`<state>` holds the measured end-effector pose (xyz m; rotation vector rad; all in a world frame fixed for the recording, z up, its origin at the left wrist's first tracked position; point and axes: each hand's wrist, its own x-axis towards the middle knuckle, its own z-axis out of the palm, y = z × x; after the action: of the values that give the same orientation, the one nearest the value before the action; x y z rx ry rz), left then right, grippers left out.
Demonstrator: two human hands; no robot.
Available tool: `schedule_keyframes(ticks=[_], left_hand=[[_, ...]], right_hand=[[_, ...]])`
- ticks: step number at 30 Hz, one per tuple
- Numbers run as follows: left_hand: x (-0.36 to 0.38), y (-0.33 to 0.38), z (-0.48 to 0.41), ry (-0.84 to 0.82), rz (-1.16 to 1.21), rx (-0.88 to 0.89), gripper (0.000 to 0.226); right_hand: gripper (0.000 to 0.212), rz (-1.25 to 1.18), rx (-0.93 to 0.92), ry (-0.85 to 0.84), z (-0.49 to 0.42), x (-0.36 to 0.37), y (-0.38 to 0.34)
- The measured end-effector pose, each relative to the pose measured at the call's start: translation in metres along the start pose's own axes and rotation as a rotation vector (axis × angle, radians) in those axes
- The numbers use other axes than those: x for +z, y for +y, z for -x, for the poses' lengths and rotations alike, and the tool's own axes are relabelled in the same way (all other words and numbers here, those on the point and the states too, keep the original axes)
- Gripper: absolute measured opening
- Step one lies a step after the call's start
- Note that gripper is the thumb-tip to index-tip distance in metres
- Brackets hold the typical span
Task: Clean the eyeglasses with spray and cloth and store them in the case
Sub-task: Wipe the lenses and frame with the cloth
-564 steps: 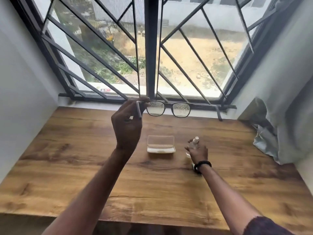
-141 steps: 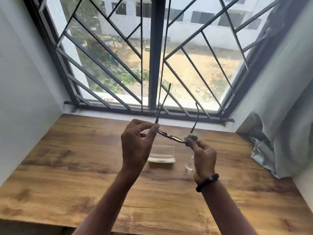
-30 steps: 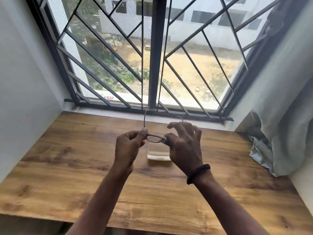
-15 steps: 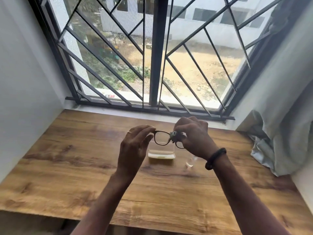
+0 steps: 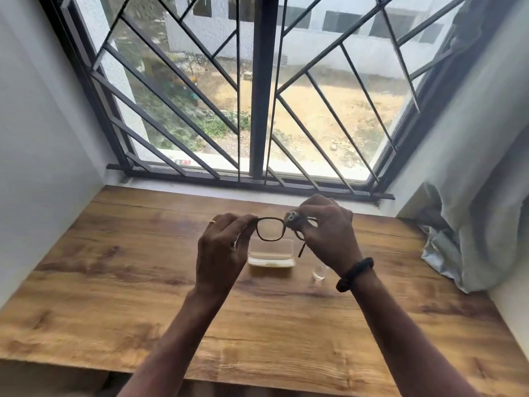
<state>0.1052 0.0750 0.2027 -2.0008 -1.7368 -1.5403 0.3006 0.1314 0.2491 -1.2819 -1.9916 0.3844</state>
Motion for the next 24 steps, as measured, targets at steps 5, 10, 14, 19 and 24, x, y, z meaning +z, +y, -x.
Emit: schedule_keyframes(ticks=[5, 10, 14, 19, 24], left_hand=[[0.001, -0.002, -0.001, -0.002, -0.022, -0.045, 0.018], [0.003, -0.004, 0.0, -0.009, -0.027, -0.047, 0.017], [0.006, -0.002, 0.0, -0.019, -0.027, -0.038, 0.018], [0.006, 0.001, 0.001, -0.003, 0.003, -0.016, 0.015], [0.005, 0.001, 0.001, 0.012, -0.008, 0.009, 0.016]], right_hand=[[0.017, -0.039, -0.01, 0.144, 0.002, 0.004, -0.005], [0.023, 0.077, -0.018, 0.213, 0.007, 0.004, -0.014], [0.016, 0.256, -0.101, 0.226, 0.011, 0.01, -0.016], [0.01, 0.331, -0.189, 0.216, 0.019, 0.02, -0.02], [0.009, 0.318, -0.258, 0.221, 0.024, 0.025, -0.024]])
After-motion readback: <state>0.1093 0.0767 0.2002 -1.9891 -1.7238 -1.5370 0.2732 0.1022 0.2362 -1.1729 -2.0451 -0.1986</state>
